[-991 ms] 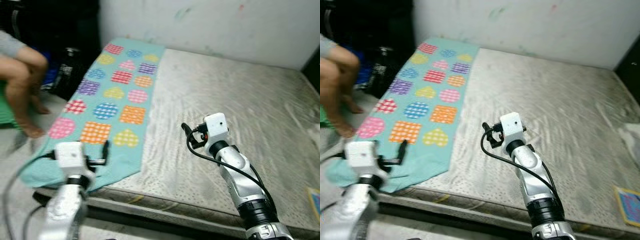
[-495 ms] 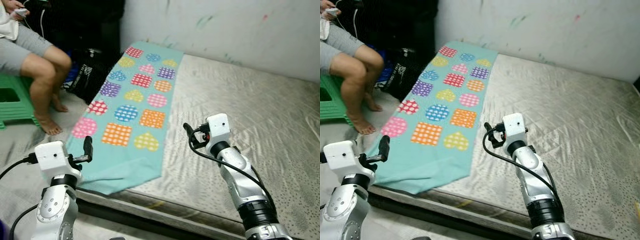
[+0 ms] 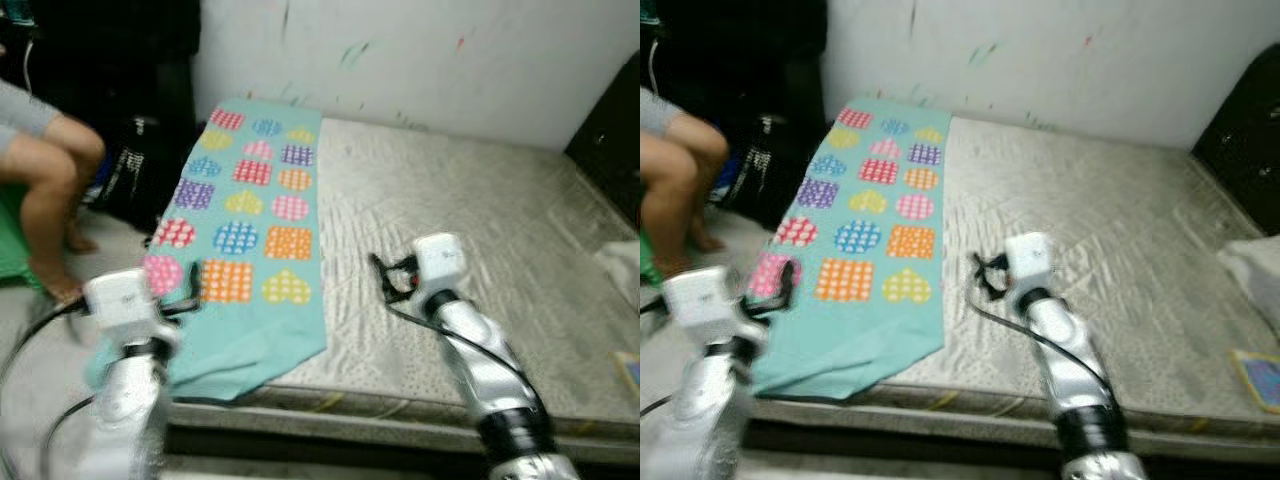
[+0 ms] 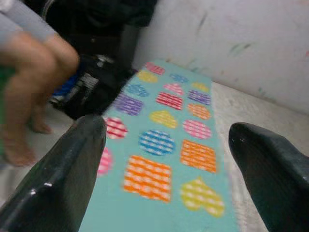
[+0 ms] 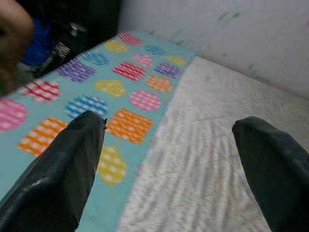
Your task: Clean up the room
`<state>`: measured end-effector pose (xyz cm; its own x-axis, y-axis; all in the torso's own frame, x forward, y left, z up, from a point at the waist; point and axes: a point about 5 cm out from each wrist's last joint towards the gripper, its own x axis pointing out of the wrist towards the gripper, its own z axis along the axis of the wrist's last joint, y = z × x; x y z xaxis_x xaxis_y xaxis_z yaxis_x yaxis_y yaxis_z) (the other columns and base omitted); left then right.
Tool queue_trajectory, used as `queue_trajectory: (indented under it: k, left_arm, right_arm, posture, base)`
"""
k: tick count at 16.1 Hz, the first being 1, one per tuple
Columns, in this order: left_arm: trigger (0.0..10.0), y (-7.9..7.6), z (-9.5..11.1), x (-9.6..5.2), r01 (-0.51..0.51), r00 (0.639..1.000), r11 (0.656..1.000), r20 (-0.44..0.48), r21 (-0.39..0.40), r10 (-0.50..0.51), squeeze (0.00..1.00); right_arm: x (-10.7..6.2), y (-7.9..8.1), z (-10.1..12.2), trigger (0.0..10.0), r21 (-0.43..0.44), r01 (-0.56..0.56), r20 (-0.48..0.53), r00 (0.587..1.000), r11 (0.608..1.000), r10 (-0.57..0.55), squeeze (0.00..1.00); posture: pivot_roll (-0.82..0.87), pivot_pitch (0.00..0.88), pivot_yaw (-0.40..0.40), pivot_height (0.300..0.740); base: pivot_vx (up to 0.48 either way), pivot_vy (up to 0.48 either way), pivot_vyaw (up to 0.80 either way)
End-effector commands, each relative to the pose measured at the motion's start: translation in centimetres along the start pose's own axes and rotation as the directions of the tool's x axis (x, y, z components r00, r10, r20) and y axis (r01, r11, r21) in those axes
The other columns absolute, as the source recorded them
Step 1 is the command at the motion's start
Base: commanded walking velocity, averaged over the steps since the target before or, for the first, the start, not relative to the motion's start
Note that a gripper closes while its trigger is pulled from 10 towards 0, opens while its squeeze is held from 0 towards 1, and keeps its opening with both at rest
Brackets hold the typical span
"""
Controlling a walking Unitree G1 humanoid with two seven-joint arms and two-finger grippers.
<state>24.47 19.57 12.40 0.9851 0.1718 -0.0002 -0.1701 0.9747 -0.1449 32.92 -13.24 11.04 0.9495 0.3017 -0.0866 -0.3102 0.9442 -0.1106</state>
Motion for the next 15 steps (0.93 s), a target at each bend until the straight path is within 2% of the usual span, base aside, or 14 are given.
queue_trajectory:
  k: [1,9,15]
  left_arm:
    - [10.0,-0.82,-0.07,0.04,0.015,1.0,1.0,-0.009,-0.023,-0.015,0.0]
    - [10.0,-0.86,-0.01,0.18,0.022,1.0,0.999,-0.01,-0.024,-0.022,0.0]
    - [10.0,-1.47,0.41,-0.1,0.097,0.995,0.994,0.027,-0.049,-0.096,0.0]
  right_arm:
    - [-0.24,-1.25,0.06,10.0,-0.014,0.035,-0.004,0.999,0.999,-0.035,0.0]
    - [-0.29,-1.15,-0.09,10.0,-0.025,0.027,-0.012,1.0,0.999,-0.027,0.0]
    - [-0.26,-1.15,-0.12,10.0,-0.029,0.021,-0.018,1.0,0.999,-0.021,0.0]
  posture:
    - [0.08,0.024,-0.112,0.74]
    - [0.08,0.021,-0.111,0.74]
    - [0.08,0.027,-0.112,0.74]
  base:
    - [0.0,0.48,0.0]
    - [0.0,0.458,0.0]
    - [0.044,0.0,-0.09]
